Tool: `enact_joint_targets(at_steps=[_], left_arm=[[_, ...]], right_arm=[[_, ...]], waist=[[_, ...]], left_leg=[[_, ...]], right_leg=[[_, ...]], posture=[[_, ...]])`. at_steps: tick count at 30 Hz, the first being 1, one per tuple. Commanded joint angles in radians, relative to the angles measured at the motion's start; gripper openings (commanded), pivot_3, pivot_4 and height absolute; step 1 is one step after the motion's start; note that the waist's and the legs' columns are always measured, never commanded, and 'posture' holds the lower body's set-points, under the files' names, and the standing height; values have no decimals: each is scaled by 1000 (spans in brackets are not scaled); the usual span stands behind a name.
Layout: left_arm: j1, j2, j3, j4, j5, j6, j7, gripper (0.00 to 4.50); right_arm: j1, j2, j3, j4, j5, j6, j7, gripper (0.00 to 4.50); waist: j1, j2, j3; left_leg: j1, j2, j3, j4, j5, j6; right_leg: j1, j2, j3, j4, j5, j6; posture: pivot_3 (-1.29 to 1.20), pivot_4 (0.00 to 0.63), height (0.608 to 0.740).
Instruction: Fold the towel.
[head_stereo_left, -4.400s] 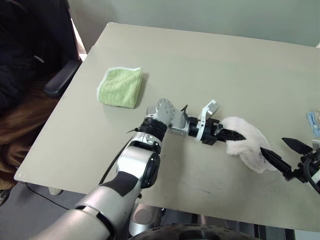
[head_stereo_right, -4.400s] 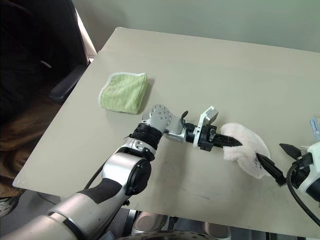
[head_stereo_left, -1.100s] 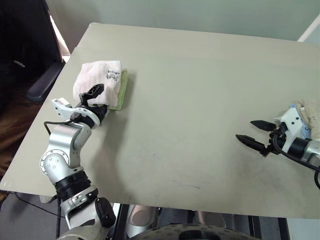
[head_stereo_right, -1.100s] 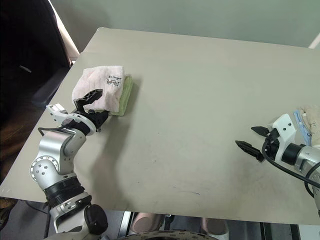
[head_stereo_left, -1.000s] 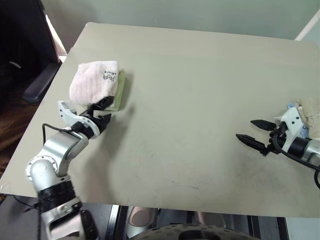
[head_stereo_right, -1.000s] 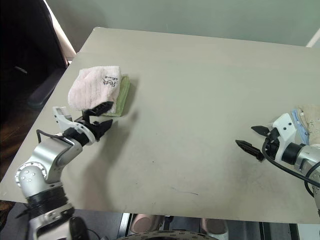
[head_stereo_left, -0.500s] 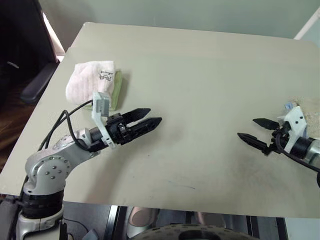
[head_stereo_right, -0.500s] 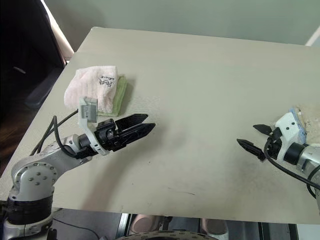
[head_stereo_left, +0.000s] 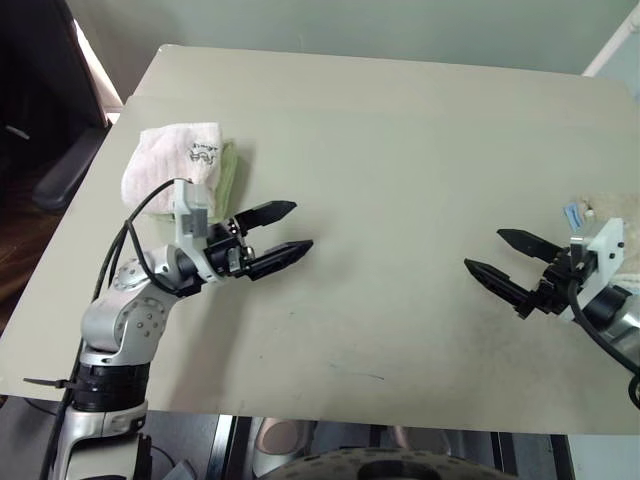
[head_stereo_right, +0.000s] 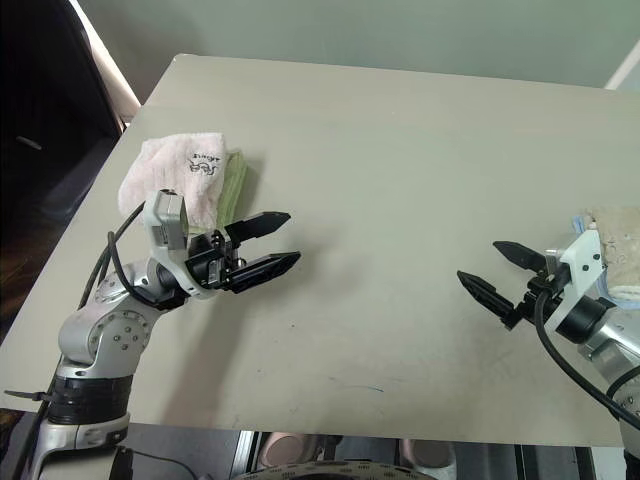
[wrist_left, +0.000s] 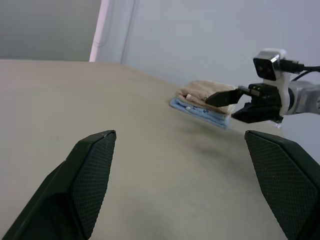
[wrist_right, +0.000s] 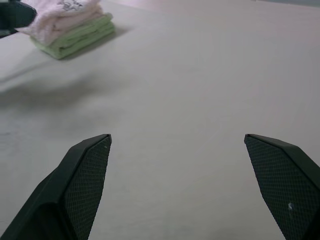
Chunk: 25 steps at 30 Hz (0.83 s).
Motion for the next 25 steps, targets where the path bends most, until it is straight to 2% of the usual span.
enact_joint_targets(at_steps=[1, 7, 18, 25], left_arm=[[-15, 23, 35, 40, 37, -68, -77, 4463], [5, -32, 30, 63, 154, -213, -50, 4463], [-44, -58, 40, 179, 197, -303, -86, 4463], [27, -44, 49, 198, 218, -361, -132, 4463]], right_arm=[[-30, -9, 2, -24, 32, 3, -11, 4500], [-41, -9, 48, 13, 21, -24, 36, 4500], [-56, -38, 30, 44, 40, -27, 66, 4500], [-78, -47, 61, 82, 23, -38, 75, 4500]], waist=[[-1, 0, 0], [-1, -1, -1], [-2, -2, -1], [-7, -2, -1]], left_leg=[[0, 1, 0, 0, 0, 0], [-1, 5, 0, 1, -1, -2], [-2, 5, 0, 2, -1, -2], [-2, 6, 1, 2, -1, -3]], right_leg=[[0, 1, 0, 0, 0, -1], [-1, 4, 0, 0, 0, -3], [-3, 5, 0, 1, 2, -4], [-4, 5, 0, 2, 2, -4]], posture=[[0, 150, 728], [0, 150, 728], [0, 150, 728], [0, 150, 728]])
